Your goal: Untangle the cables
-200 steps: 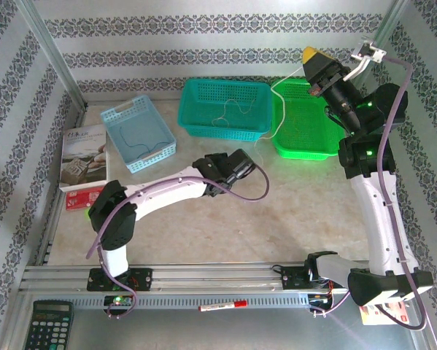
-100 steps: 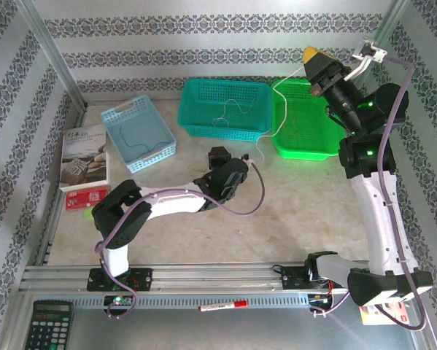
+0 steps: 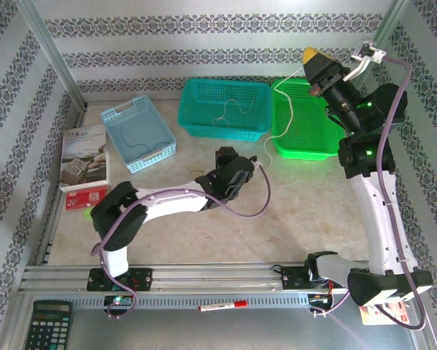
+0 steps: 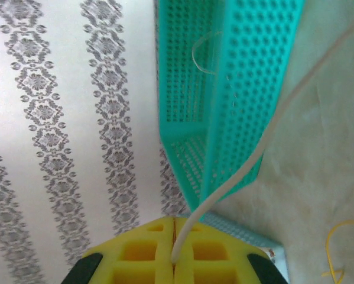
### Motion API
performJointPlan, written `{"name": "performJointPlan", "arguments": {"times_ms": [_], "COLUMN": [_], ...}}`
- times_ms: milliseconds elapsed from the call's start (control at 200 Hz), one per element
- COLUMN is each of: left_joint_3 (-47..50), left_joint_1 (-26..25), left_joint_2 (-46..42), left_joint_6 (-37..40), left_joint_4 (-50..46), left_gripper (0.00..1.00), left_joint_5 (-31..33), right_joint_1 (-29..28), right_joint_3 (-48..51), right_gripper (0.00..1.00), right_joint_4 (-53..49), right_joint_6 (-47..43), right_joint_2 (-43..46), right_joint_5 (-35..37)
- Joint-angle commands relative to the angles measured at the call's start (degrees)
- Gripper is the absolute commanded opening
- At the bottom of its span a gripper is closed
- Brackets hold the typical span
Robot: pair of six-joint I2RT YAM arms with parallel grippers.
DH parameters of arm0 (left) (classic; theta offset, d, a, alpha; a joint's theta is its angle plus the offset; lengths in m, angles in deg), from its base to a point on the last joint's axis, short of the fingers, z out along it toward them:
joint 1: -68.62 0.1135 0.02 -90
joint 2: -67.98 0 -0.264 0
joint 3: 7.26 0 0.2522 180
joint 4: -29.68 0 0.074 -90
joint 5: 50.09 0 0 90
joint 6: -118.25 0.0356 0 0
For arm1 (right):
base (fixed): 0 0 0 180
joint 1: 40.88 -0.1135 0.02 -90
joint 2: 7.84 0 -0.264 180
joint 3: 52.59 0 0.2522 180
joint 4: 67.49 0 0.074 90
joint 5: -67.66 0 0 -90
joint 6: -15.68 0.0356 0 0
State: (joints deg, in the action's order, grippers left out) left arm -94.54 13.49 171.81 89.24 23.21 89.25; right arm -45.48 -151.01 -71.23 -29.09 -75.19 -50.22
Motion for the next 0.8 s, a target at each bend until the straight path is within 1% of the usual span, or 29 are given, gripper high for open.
{"name": "performJointPlan", "arguments": {"times_ms": [0, 65, 175, 290, 370, 510, 615, 794], "left_joint_3": [-5.24, -7.66, -10.12, -12.11, -12.95, -15.83, -17.82, -21.39], "left_joint_1": [-0.29, 0.05, 0.89, 2.99, 4.98, 10.63, 15.94, 25.08], "left_joint_2": [-5.51, -6.97, -9.04, -11.34, -12.57, -12.19, -10.96, -7.44], "left_joint_6": [-22.25, -26.94, -32.19, -37.83, -41.26, -47.29, -51.41, -57.82], "left_joint_4": [-24.64, -29.58, -33.40, -34.54, -33.68, -34.15, -34.11, -33.83], "left_gripper": [0.00, 0.00, 0.00, 0.00, 0.00, 0.00, 0.00, 0.00], "left_joint_5": [-10.75, -14.86, -20.14, -25.81, -28.33, -32.94, -36.60, -41.78], "right_joint_1": [0.71, 0.82, 0.91, 0.93, 0.93, 0.82, 0.73, 0.98], "right_joint_3": [-0.32, -0.28, -0.41, -0.50, -0.42, -0.41, -0.09, 0.33], "right_gripper": [0.00, 0.00, 0.00, 0.00, 0.00, 0.00, 0.00, 0.00], "right_joint_4": [2.33, 2.31, 2.46, 2.49, 2.39, 2.52, 2.29, -0.20], "right_joint_6": [0.65, 0.69, 0.89, 1.00, 0.91, 0.89, 0.24, -3.63], "right_joint_2": [-0.08, -0.12, -0.30, -0.64, -1.00, -2.36, -3.46, -4.02], "right_joint_5": [-0.03, -0.07, 0.02, 0.01, 0.10, 0.32, 0.40, 2.53]}}
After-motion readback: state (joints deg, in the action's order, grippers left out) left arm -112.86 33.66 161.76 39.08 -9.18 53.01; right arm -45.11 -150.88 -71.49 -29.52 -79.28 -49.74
